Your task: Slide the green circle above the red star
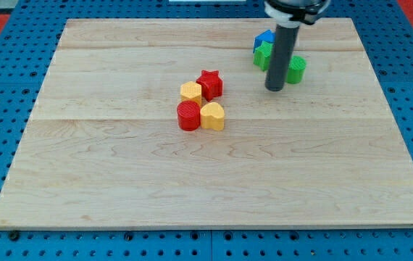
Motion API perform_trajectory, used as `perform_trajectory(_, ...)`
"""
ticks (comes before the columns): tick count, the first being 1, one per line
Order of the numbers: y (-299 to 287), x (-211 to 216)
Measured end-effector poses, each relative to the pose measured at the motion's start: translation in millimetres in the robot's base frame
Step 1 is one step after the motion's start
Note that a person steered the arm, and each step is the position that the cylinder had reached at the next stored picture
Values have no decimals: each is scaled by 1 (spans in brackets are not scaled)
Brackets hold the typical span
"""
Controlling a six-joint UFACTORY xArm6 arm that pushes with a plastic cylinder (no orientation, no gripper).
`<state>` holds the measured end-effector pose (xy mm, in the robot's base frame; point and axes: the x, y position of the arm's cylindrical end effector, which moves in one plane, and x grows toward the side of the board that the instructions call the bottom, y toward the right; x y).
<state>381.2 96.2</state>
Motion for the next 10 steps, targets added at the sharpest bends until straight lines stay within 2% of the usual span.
perform_trajectory(1, -24, 17)
perform_trajectory(2, 31, 15)
perform_trajectory(3, 102, -30)
perform_trajectory(4, 116, -45)
perform_trajectory(5, 150, -45)
perform_trajectory(6, 159, -45)
perform_trajectory(8, 143, -43)
perform_trajectory(10, 58, -33)
